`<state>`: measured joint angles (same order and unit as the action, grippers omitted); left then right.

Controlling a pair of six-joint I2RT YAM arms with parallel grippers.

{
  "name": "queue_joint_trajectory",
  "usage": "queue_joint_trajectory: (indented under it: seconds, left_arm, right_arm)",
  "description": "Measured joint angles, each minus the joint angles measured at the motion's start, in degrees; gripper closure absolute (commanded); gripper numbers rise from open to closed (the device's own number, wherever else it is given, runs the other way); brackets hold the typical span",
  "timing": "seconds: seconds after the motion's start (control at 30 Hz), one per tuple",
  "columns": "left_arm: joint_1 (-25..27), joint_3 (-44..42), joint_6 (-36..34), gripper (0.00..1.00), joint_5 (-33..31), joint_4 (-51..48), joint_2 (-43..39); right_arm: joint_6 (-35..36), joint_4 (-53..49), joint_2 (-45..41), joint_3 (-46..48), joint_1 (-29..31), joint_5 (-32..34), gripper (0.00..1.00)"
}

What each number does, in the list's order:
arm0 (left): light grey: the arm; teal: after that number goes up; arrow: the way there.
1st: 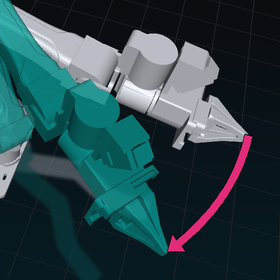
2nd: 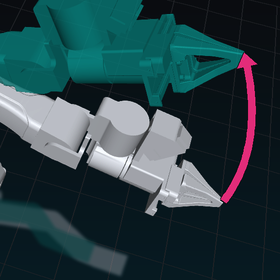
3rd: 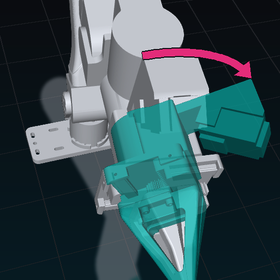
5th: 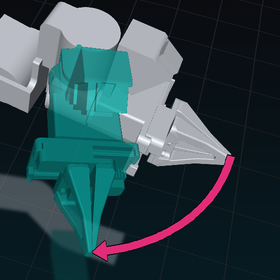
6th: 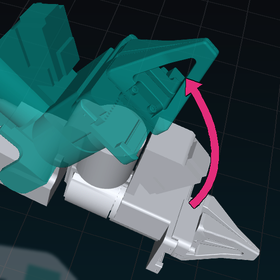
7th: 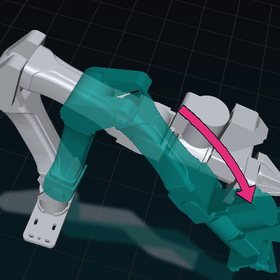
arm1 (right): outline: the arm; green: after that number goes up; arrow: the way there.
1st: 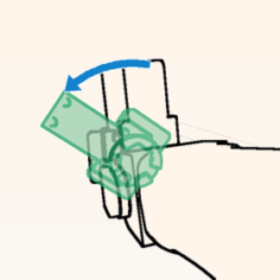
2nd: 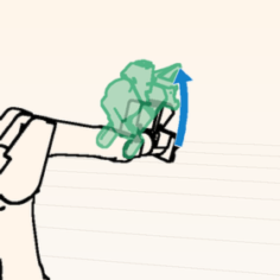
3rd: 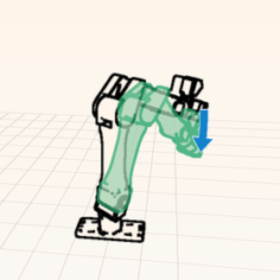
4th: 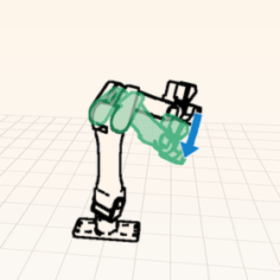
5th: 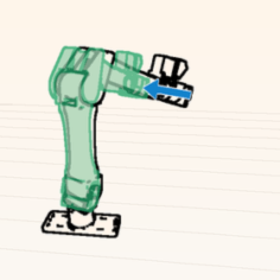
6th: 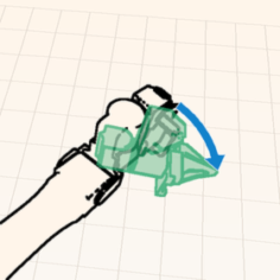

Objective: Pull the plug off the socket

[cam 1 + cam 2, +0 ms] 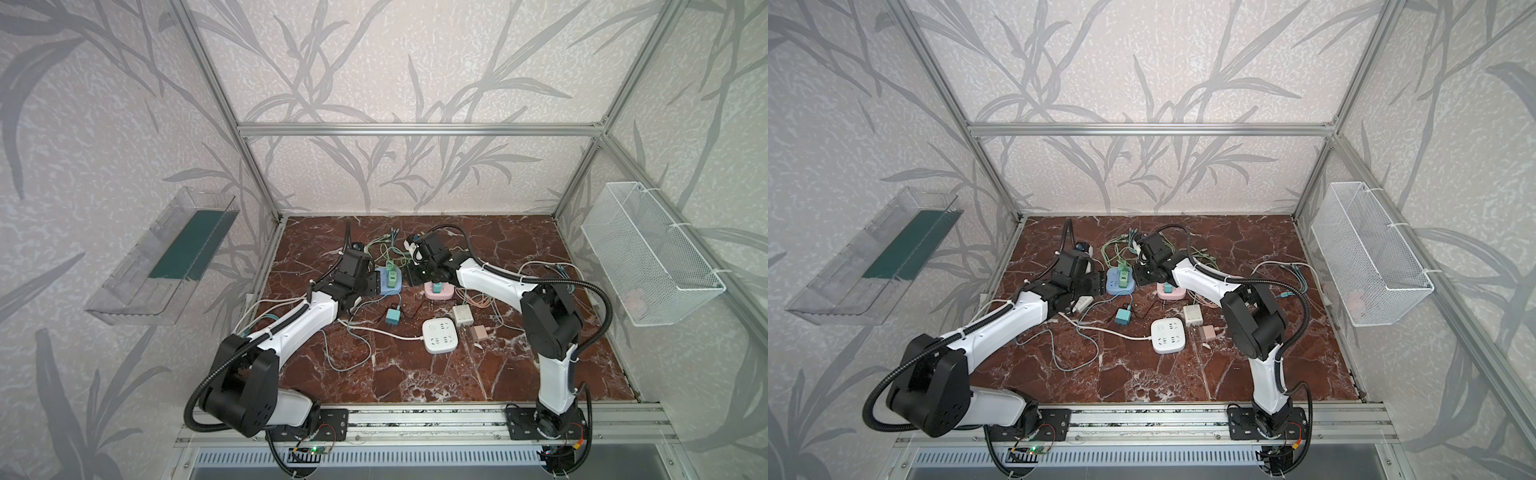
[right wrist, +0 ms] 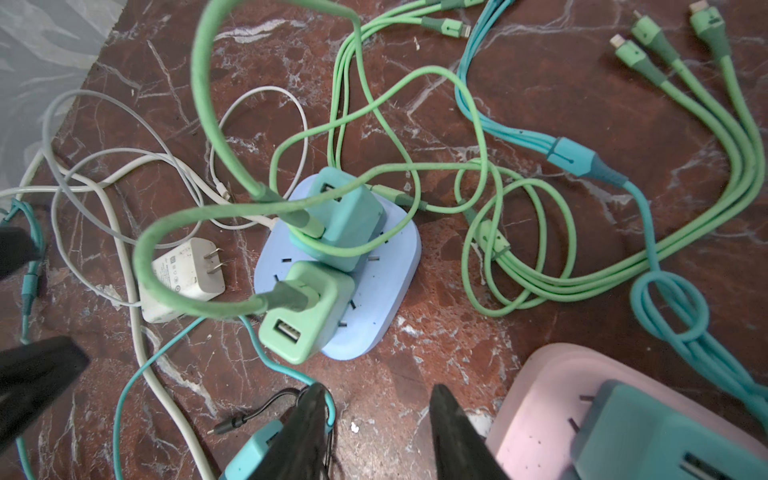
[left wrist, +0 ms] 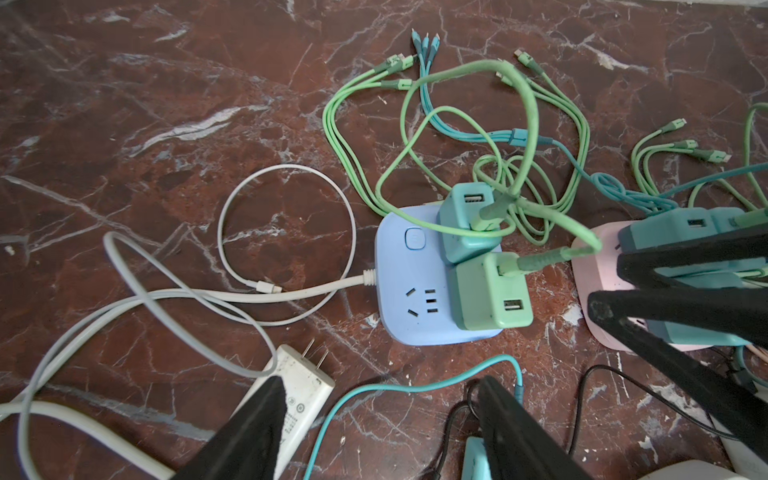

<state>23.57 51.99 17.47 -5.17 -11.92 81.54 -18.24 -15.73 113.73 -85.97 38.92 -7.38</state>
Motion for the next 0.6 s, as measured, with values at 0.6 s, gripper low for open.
queue_joint_trajectory:
  seconds: [0.6]
  left_arm:
    - [-3.2, 3.9, 2.2, 0.3, 5.0, 0.5, 11.6]
  right_arm:
    - [-5.5, 0.4, 0.6, -1.8, 4.0, 1.3, 0.52]
